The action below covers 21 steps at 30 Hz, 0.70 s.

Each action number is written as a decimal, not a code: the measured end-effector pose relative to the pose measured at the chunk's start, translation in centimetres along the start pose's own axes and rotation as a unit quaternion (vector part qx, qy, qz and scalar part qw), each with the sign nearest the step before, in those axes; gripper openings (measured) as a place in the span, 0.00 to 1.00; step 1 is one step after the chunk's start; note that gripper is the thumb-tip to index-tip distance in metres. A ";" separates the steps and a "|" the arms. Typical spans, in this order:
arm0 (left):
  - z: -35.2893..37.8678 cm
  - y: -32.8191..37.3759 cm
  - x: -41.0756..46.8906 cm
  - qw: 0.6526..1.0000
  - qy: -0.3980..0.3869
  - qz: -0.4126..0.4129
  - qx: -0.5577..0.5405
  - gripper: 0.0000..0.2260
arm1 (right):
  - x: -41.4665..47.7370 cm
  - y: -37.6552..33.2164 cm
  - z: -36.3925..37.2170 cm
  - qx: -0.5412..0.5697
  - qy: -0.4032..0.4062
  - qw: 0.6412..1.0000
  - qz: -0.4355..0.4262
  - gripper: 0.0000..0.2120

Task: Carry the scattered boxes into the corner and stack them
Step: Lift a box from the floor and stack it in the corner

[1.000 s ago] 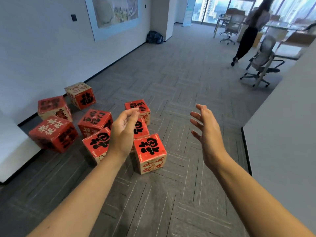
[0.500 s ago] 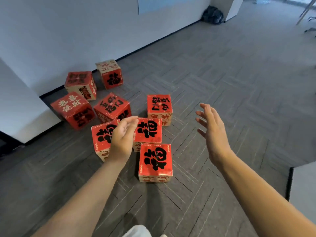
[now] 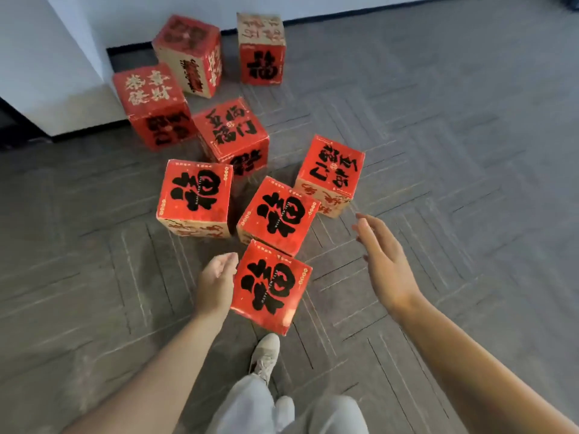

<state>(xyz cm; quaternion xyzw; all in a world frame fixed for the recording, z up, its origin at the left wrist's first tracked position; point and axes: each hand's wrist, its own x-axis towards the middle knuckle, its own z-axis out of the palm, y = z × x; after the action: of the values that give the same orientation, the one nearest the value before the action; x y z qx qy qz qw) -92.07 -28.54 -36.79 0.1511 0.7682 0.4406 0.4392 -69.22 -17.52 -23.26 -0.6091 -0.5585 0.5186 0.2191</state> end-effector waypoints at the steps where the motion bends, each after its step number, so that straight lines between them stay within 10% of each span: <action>1: 0.7 -0.8 0.6 0.999 0.017 -0.024 -0.012 0.16 | 1.8 0.9 0.1 -0.018 -0.020 1.000 0.002 0.20; 21: 13.4 -26.2 13.5 0.877 0.322 -0.281 -0.217 0.14 | 30.9 27.0 17.6 -0.301 -0.392 0.869 -0.032 0.24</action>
<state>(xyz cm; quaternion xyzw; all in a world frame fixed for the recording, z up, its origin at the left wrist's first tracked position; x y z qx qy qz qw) -84.85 -27.70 -68.35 -0.3208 0.7623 0.4789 0.2943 -77.38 -2.53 -64.50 -0.3743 -0.7467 0.5139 -0.1954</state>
